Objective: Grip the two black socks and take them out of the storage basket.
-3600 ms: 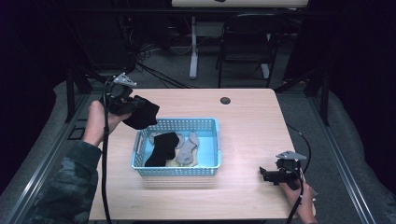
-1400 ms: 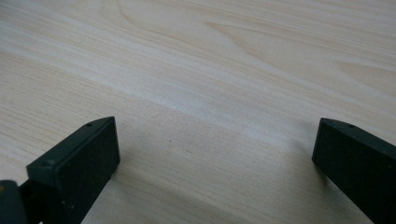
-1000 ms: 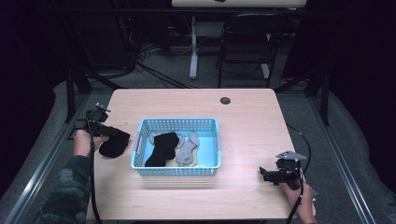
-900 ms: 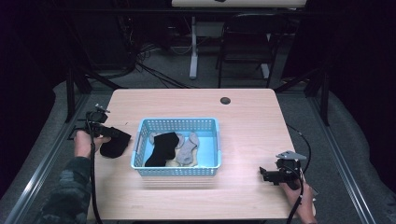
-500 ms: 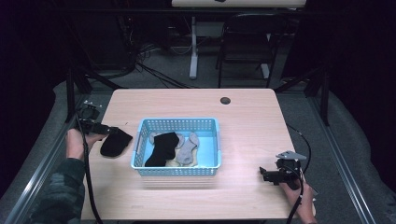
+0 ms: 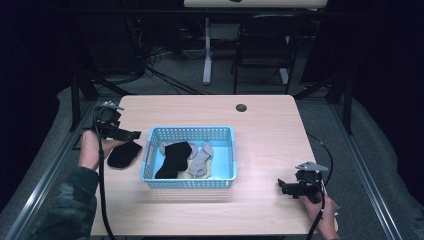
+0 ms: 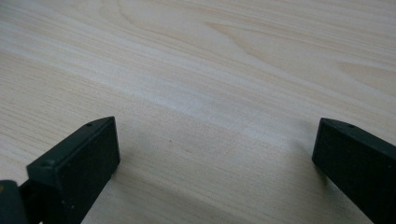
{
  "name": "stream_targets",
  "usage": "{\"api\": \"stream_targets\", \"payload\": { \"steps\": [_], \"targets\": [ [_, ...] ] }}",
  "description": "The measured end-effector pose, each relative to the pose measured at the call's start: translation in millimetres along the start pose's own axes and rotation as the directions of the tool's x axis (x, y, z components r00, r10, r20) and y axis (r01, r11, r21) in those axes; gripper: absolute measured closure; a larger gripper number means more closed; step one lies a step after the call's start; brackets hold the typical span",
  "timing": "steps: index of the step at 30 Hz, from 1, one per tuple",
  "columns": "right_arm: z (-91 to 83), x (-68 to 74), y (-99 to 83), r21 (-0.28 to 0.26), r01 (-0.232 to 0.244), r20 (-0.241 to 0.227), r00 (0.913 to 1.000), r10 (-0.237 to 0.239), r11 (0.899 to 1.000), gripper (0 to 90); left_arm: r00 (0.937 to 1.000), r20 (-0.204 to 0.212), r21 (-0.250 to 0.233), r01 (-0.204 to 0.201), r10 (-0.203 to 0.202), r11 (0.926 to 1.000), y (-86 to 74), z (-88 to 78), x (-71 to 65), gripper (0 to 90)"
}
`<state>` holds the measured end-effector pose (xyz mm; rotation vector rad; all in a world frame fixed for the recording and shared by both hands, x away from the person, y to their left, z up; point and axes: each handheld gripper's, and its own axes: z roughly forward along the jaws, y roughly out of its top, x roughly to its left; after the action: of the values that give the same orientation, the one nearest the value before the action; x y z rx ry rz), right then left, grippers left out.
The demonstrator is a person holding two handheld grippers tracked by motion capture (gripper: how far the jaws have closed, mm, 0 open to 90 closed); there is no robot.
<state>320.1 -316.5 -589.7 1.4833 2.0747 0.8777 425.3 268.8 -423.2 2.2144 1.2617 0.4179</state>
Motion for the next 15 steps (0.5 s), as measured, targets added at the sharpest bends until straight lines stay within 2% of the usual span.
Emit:
{"api": "stream_targets", "payload": {
  "steps": [1,2,5,15],
  "targets": [
    [0.0,0.0,0.0,0.000,0.000,0.000,1.0000,0.000,1.000,0.0,0.9997,0.011,0.006,-0.020,0.019,0.9998,3.8,3.8,-7.7,6.7],
    [0.0,0.0,0.0,0.000,0.000,0.000,1.0000,0.000,1.000,0.0,0.9997,0.011,0.006,-0.020,0.019,0.9998,3.8,3.8,-7.7,5.8],
    [0.0,0.0,0.0,0.000,0.000,0.000,1.0000,0.000,1.000,0.1,0.9982,0.032,0.018,-0.052,0.051,0.9985,10.5,12.9,-19.9,3.7],
    [0.0,-0.1,0.0,0.000,0.000,-0.001,1.0000,0.000,1.000,0.1,0.9913,0.080,0.056,-0.109,0.105,0.9925,23.5,36.7,-43.5,2.5]
  ]
}}
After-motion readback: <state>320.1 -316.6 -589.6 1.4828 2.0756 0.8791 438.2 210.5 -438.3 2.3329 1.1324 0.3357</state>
